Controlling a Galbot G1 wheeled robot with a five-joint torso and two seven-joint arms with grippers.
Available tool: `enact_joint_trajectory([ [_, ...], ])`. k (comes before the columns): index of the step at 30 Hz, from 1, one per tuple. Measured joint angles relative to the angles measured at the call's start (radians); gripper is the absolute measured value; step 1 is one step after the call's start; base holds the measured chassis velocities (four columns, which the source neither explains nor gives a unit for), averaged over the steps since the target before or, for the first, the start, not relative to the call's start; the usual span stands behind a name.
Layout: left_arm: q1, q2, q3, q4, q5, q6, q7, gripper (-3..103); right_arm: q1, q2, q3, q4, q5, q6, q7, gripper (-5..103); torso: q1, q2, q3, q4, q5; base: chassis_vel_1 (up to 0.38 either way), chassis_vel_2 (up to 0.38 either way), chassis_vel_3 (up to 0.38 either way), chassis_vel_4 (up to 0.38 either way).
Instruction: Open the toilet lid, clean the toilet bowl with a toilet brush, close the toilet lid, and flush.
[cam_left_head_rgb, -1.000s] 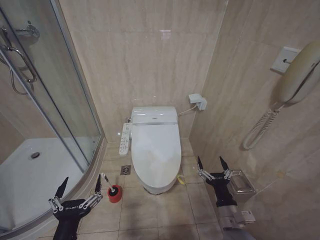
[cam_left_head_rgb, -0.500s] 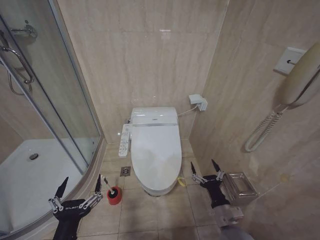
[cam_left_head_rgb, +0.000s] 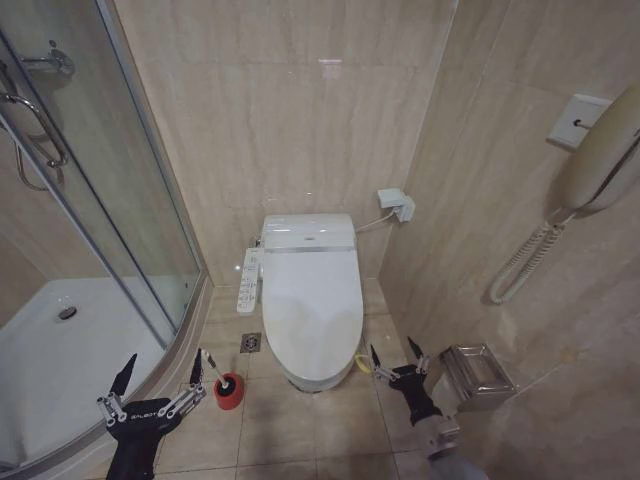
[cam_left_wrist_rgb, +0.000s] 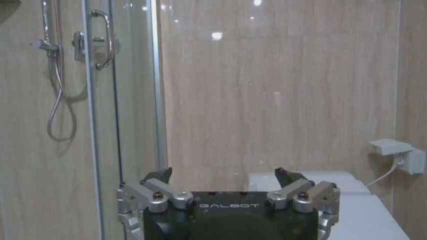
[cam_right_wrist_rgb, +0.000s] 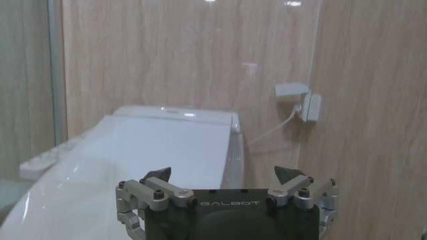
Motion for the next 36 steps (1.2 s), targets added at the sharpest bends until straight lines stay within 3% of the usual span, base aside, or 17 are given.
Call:
enact_joint_trajectory([
  [36, 0.000, 0.000, 0.000, 0.000, 0.000, 0.000, 0.000, 100, 0.324, 0.021, -0.031, -0.549, -0.126, 0.046, 0.020, 100, 0.000, 0.000, 0.000, 0.0001, 0.0000, 0.000, 0.000, 0.000, 0.000],
])
